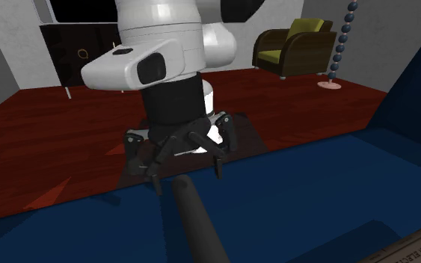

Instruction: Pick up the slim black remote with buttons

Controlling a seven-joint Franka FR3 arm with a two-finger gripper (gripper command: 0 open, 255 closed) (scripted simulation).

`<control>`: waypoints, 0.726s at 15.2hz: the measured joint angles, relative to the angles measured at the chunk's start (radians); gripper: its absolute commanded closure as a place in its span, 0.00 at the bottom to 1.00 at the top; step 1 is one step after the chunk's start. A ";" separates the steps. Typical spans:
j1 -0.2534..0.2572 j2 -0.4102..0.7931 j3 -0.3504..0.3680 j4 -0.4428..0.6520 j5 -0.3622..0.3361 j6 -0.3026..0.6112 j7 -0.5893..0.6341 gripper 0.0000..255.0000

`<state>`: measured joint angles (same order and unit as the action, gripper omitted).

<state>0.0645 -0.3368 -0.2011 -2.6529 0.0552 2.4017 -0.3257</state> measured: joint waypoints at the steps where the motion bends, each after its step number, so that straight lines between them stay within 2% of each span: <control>1: 0.003 0.018 -0.004 -0.002 0.006 0.021 -0.010 0.00; 7: 0.017 0.089 -0.018 -0.032 0.035 0.119 -0.043 0.00; 8: 0.018 0.094 -0.019 -0.032 0.037 0.125 -0.045 1.00; 11: 0.017 0.098 -0.021 -0.031 0.039 0.131 -0.048 1.00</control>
<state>0.0819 -0.2389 -0.2224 -2.6837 0.0939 2.5331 -0.3735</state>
